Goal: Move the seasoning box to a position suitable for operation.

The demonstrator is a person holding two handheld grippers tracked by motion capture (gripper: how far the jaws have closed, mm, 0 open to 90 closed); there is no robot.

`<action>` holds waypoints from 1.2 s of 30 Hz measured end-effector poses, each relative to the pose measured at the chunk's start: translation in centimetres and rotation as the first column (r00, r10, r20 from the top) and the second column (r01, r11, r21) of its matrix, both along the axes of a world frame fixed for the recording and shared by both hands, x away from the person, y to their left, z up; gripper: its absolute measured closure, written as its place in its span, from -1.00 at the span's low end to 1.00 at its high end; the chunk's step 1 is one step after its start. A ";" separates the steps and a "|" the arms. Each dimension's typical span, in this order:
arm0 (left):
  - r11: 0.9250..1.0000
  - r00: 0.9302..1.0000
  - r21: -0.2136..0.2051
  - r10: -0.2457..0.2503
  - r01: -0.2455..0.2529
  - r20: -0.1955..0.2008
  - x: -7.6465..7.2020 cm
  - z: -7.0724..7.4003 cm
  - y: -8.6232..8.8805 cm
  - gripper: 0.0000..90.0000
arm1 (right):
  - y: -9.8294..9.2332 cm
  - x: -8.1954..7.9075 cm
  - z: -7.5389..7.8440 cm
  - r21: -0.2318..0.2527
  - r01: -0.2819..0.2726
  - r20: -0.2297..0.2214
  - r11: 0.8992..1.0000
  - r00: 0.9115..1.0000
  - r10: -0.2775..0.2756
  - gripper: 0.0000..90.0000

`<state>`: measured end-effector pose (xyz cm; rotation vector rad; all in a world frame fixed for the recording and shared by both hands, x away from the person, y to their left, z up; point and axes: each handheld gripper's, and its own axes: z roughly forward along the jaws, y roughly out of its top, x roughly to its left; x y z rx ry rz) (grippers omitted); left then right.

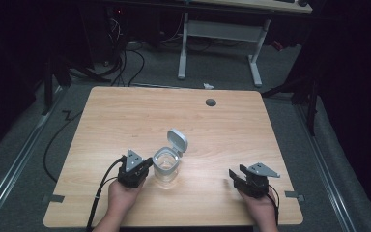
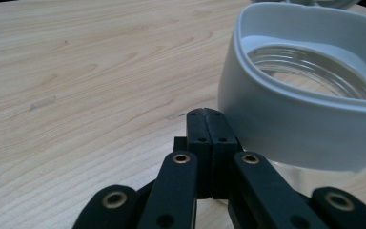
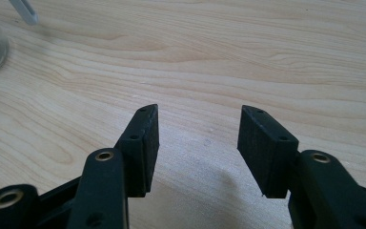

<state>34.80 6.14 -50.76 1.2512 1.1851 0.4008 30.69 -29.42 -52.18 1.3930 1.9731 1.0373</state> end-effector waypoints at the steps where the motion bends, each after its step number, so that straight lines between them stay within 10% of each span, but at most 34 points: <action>1: 1.000 1.000 -0.004 -0.005 0.005 0.000 -0.2 0.0 -0.1 1.00 | 0.0 0.0 0.0 -0.001 -0.001 0.001 1.000 1.000 0.001 0.10; 18: 0.998 0.998 -0.007 -0.065 0.065 0.011 -2.3 -0.2 -2.1 1.00 | 0.1 0.0 0.0 0.003 -0.003 -0.006 1.000 1.000 0.003 0.11; 36: 0.997 0.997 0.021 -0.071 0.071 0.006 -2.5 -1.9 0.4 0.77 | 1.0 0.3 -0.2 -0.003 -0.051 -0.013 0.999 0.999 0.051 0.22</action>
